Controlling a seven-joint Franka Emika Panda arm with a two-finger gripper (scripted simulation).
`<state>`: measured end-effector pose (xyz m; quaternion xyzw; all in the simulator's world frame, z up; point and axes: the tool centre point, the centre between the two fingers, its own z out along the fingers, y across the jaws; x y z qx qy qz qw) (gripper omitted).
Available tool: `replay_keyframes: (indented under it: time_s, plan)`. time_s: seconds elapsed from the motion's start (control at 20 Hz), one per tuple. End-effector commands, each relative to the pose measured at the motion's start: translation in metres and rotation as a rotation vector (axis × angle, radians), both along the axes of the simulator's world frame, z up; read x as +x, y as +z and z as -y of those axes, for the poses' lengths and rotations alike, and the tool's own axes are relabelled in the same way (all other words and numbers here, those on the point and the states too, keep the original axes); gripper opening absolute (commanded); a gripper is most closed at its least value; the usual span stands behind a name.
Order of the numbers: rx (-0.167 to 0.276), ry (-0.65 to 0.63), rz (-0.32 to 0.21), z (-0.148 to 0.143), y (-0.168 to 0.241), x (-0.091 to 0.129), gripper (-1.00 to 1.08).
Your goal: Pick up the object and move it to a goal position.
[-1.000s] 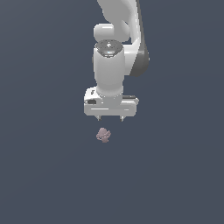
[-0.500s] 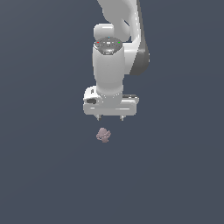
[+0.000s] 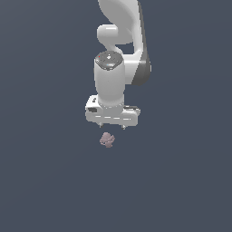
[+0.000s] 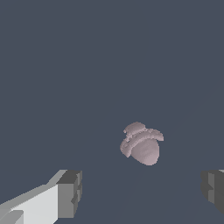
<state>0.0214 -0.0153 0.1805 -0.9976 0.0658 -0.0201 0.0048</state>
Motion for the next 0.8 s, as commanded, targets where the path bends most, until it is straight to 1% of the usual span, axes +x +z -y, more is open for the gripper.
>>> replay_keyframes:
  time_s: [0.0, 0.4, 0.75]
  plan:
    - [0.002, -0.050, -0.007, 0.004, -0.013, 0.000, 1.00]
    - [0.004, -0.243, -0.030, 0.021, -0.063, -0.002, 1.00]
    - [0.001, -0.334, -0.040, 0.029, -0.087, -0.005, 1.00]
